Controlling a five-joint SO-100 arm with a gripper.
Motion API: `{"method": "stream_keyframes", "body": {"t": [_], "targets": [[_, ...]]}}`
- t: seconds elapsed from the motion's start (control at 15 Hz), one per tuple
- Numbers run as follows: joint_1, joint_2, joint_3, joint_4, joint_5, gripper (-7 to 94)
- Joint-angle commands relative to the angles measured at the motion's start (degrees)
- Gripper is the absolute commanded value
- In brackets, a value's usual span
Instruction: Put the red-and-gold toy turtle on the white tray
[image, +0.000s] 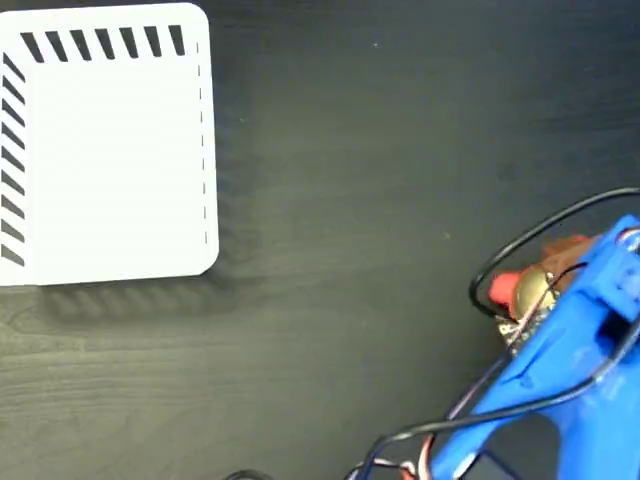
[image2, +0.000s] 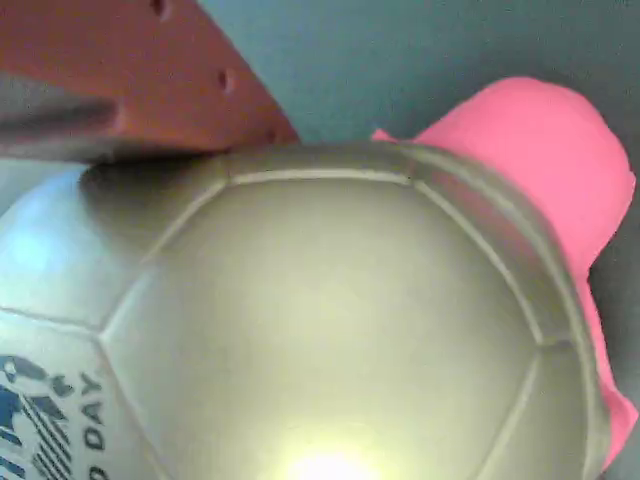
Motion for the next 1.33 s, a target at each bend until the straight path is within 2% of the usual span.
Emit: {"method": "stream_keyframes", "body": {"t": [0.0,0.33,0.47,0.6,0.8,1.07,1.27], "targets": [[-2.0,3.4,-13.8,11.7,4.6,0],[-9.1,4.0,-30.2,25.0,17.3,0],[-10.5,5.0,-29.4,24.2,21.3,0],[-14.9,6.2,-28.1,21.4,35.2,0],[-29.4,9.2,-31.0,22.9,55.1,0],[-50.3,11.4,-37.9,24.9,69.8,0],[-61.6,8.3,-42.9,24.4,78.2,0]]}}
